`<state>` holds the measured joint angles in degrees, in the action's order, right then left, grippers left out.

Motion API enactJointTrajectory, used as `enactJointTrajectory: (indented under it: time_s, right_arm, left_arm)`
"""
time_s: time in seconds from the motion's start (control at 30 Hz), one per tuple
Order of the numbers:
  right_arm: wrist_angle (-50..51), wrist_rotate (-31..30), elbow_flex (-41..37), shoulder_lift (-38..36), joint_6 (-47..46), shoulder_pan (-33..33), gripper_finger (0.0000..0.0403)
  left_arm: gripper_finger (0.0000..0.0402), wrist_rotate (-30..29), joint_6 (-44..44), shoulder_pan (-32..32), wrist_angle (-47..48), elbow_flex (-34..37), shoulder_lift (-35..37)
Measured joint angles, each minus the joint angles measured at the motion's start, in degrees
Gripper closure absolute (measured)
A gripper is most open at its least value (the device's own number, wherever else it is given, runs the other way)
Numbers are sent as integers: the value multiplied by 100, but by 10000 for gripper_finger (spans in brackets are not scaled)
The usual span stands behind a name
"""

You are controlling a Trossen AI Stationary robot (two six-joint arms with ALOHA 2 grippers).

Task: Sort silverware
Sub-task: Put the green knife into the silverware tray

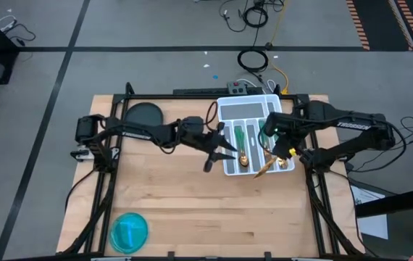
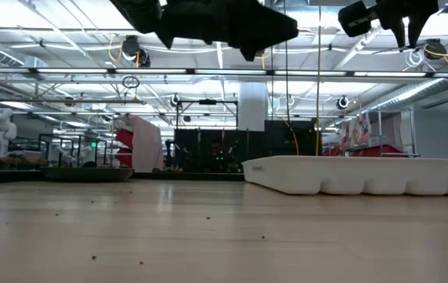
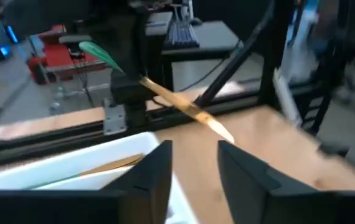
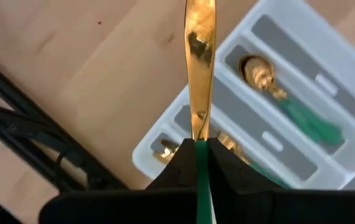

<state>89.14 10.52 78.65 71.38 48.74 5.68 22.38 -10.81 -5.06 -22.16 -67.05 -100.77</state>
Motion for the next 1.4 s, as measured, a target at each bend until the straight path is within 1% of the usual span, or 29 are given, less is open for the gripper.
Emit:
enactJointTrajectory:
  time_s: [0.1, 0.2, 0.3, 0.43, 0.57, 0.67, 0.8, 0.87, 1.03, 1.27, 1.4]
  right_arm:
    - [-173, -26, 0, 81, 70, -195, 402]
    - [-351, -412, 0, 160, 237, -413, 402]
    - [-504, -786, 0, 226, 331, -587, 402]
    - [-719, -1059, 0, 262, 342, -730, 402]
    - [-922, -1104, -1, 258, 342, -814, 402]
    - [-988, -1109, 0, 258, 357, -889, 402]
    - [-1144, -1289, 0, 258, 441, -972, 402]
    - [-1180, -1344, 0, 258, 452, -973, 402]
    - [-1328, -1379, 0, 258, 496, -971, 402]
    - [-1713, -1379, 0, 258, 668, -971, 403]
    - [-1741, -1363, -2, 260, 672, -973, 403]
  left_arm:
    - [238, 165, 724, -35, 13, -249, -121]
    - [221, 221, 1281, -68, 8, -457, -248]
    - [219, 628, 1902, -130, -3, -646, -435]
    - [219, 1202, 2655, -195, -29, -839, -720]
    - [219, 1444, 3124, -219, -69, -1023, -1034]
    - [219, 1565, 3494, -221, -437, -1120, -1295]
    - [219, 1824, 4002, -244, -790, -1294, -1579]
    - [219, 1967, 4152, -245, -752, -1399, -1688]
    - [219, 2050, 4201, -243, -745, -1588, -1777]
    - [219, 2102, 4352, -247, -665, -1597, -1776]
    - [219, 2100, 4350, -249, -530, -1597, -1775]
